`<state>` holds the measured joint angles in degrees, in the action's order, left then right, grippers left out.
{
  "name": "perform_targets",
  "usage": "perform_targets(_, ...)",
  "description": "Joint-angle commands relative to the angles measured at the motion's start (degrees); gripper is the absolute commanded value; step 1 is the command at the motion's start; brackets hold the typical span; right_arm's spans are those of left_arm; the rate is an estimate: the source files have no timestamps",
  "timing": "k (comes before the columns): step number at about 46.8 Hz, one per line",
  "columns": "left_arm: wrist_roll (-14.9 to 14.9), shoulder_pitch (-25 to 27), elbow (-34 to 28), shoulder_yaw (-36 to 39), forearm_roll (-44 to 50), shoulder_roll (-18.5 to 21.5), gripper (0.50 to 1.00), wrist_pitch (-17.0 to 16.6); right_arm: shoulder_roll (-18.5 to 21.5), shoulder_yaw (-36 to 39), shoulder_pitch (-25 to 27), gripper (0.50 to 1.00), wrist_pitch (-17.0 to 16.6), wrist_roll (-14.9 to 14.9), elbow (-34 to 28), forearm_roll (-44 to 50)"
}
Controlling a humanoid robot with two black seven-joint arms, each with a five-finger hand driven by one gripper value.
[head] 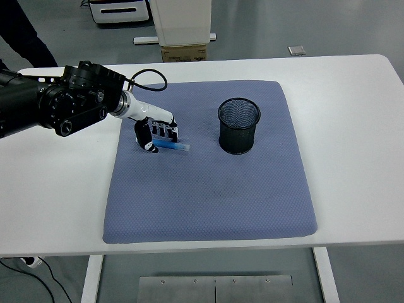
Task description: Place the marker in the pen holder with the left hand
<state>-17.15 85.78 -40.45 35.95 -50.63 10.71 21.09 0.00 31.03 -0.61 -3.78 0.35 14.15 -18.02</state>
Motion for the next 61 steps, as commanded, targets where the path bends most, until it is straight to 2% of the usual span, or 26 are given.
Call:
perform_targets(1,-0.08,0.09,0.02,0.00,-0.26,0.01,0.628,-0.08,0.00,0.00,0.00,1.000,0.00,0.00,0.00,0.00)
perform_targets(13,-0.26,0.09,0.11,-0.09,-0.26,0.01,0.628,-0.35,0.00,0.00,0.00,1.000,0.00,0.00,0.00,0.00)
perform_targets(20,-0.34,0.09,0.11,-0.09,-0.26,0.10,0.669,-2.01,0.00,0.00,0.00,1.000,0.00,0.00,0.00,0.00)
perform_targets(25,-0.34,0.18,0.11,-0.09,-0.34,0.19,0.681,-2.37,0.00,0.00,0.00,1.000,0.00,0.00,0.00,0.00)
perform_targets(37,-0.52,0.70,-0.07,-0.09,-3.42,0.27,0.681,-2.46,0.00,0.00,0.00,1.000,0.00,0.00,0.00,0.00)
perform_targets(46,-0.52,1.49,0.02,-0.09,-3.51,0.27,0.678,-5.00,0.00,0.00,0.00,1.000,0.00,0.00,0.00,0.00)
perform_targets(61,-0.61,1.41,-0.77,-0.09,-3.86,0.19,0.678,-4.66,0.00,0.00,0.00,1.000,0.00,0.00,0.00,0.00)
